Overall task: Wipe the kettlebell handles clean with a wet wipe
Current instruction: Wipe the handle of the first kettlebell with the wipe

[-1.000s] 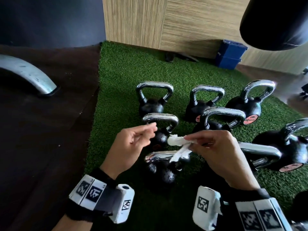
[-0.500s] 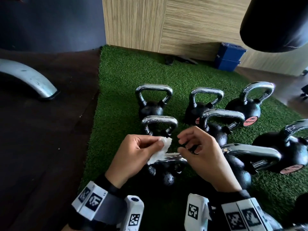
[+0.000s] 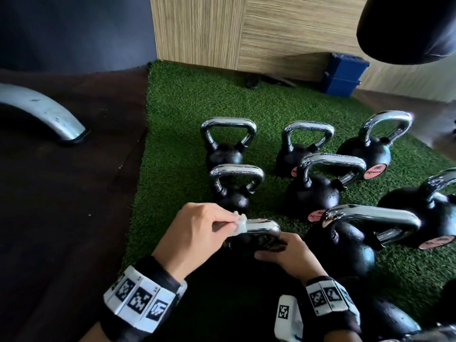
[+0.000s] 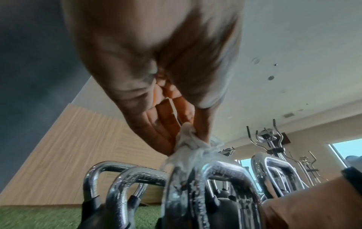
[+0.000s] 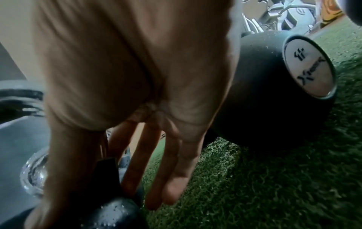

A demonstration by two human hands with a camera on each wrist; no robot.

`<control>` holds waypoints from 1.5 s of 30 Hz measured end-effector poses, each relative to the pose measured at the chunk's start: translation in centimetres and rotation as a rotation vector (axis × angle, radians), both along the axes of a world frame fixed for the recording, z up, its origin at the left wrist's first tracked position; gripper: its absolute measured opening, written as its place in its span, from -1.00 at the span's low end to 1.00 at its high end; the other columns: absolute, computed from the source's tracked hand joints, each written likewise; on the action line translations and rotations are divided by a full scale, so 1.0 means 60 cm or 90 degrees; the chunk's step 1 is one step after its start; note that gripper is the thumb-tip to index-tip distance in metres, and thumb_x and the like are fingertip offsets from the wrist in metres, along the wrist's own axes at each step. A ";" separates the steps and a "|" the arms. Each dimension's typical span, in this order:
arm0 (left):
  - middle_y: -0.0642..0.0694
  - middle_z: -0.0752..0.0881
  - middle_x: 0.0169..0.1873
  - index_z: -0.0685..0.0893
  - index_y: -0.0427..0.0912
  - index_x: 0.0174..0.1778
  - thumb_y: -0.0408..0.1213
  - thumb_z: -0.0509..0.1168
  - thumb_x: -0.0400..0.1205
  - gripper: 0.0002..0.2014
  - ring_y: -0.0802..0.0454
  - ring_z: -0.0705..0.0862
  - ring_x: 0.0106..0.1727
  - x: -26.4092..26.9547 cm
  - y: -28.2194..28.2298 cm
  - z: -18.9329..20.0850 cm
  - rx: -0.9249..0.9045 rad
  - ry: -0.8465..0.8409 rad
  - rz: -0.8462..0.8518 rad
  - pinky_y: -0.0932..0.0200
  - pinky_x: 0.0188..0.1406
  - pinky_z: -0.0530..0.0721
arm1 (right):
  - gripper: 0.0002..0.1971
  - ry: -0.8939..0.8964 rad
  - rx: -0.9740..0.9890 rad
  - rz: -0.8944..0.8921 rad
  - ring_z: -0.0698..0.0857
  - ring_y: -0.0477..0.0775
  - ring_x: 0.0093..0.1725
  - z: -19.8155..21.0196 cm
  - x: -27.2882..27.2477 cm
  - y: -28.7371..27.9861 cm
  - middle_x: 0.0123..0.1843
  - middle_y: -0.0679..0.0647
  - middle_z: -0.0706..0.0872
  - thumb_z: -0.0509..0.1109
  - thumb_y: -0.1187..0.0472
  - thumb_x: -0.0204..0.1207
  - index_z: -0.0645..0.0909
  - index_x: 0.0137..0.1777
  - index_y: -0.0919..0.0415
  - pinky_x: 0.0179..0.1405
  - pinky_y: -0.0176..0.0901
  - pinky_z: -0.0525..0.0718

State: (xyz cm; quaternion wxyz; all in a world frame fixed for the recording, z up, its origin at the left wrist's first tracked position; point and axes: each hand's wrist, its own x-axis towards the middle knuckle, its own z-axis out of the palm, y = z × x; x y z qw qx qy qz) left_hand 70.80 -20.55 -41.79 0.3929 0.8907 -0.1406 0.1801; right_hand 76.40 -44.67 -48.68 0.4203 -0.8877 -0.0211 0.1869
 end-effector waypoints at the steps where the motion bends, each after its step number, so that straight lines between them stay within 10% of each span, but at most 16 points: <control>1: 0.22 0.87 -0.01 0.89 0.05 0.13 -0.23 0.54 0.58 -0.78 0.43 0.78 -0.02 -0.002 0.008 -0.001 0.003 -0.003 0.006 0.31 0.02 0.76 | -0.51 -0.009 0.012 -0.002 0.84 -0.17 -0.03 -0.004 -0.001 -0.001 -0.13 -0.19 0.89 0.78 -0.13 0.02 0.82 0.02 -0.25 0.23 0.02 0.76; 5: 0.27 0.83 0.05 0.80 0.09 0.33 -0.24 0.49 0.64 -0.66 0.45 0.74 -0.04 -0.015 0.007 -0.011 0.068 -0.020 -0.034 0.47 -0.01 0.69 | -0.52 -0.009 0.033 -0.010 0.85 -0.19 -0.07 -0.016 0.002 -0.004 -0.15 -0.20 0.88 0.79 -0.15 -0.01 0.83 -0.02 -0.25 0.18 0.00 0.79; 16: 0.22 0.88 -0.02 0.89 -0.07 0.12 -0.12 0.52 0.56 -0.75 0.24 0.86 0.00 -0.038 0.061 -0.109 -0.207 0.036 0.031 0.36 -0.07 0.78 | -0.57 -0.041 0.038 -0.006 0.82 -0.31 -0.18 -0.027 -0.001 -0.008 -0.21 -0.26 0.87 0.78 -0.15 0.04 0.80 -0.05 -0.35 -0.09 -0.32 0.71; 23: 0.16 0.89 -0.10 0.86 0.40 -0.16 -0.39 0.59 0.51 -0.57 0.19 0.87 0.00 -0.046 0.035 -0.202 -0.370 0.157 0.129 0.35 0.04 0.77 | -0.64 -0.063 0.015 -0.007 0.77 -0.41 -0.25 -0.015 -0.001 -0.005 -0.26 -0.33 0.84 0.79 -0.12 0.06 0.79 -0.15 -0.42 -0.32 -0.63 0.56; 28: 0.18 0.89 -0.13 0.86 0.39 -0.13 -0.12 0.61 0.38 -0.74 0.23 0.86 -0.02 -0.053 0.006 -0.221 -0.436 0.134 0.197 0.44 -0.02 0.74 | -0.58 -0.055 0.022 -0.016 0.82 -0.27 -0.17 -0.011 -0.004 -0.002 -0.22 -0.23 0.87 0.80 -0.06 0.09 0.84 -0.01 -0.23 -0.08 -0.36 0.73; 33: 0.41 0.83 -0.16 0.84 0.24 -0.04 0.05 0.57 0.34 -0.73 0.36 0.83 -0.04 -0.040 0.000 -0.214 -0.392 0.101 0.244 0.55 -0.03 0.68 | -0.67 -0.097 -0.020 -0.023 0.75 -0.43 -0.30 -0.008 -0.016 -0.006 -0.32 -0.28 0.83 0.82 -0.03 0.07 0.85 -0.17 -0.07 -0.37 -0.65 0.53; 39: 0.37 0.80 -0.12 0.91 -0.05 0.02 0.02 0.65 0.40 -0.67 0.65 0.71 -0.14 0.039 -0.009 -0.172 -0.288 0.147 0.242 0.69 -0.05 0.55 | -0.76 -0.153 -0.126 0.129 0.77 -0.10 -0.20 0.011 -0.040 -0.010 -0.23 -0.04 0.82 0.77 0.15 0.14 0.82 -0.24 0.16 -0.15 -0.22 0.69; 42: 0.62 0.63 -0.20 0.91 -0.03 -0.01 -0.11 0.65 0.44 -0.77 0.79 0.60 -0.24 0.082 -0.035 -0.147 -0.249 0.197 0.194 0.77 -0.16 0.46 | -0.93 -0.144 -0.152 0.233 0.78 -0.17 -0.22 0.026 -0.041 0.007 -0.27 -0.11 0.83 0.61 0.22 0.32 0.86 -0.20 0.06 -0.17 -0.36 0.66; 45: 0.45 0.78 -0.26 0.91 0.00 -0.05 -0.14 0.63 0.45 -0.82 0.63 0.71 -0.23 0.099 -0.052 -0.133 -0.234 0.221 0.140 0.66 -0.20 0.56 | -0.90 -0.164 -0.154 0.210 0.72 -0.33 -0.33 0.033 -0.028 0.029 -0.43 -0.25 0.76 0.53 0.21 0.36 0.85 -0.22 0.00 -0.26 -0.56 0.57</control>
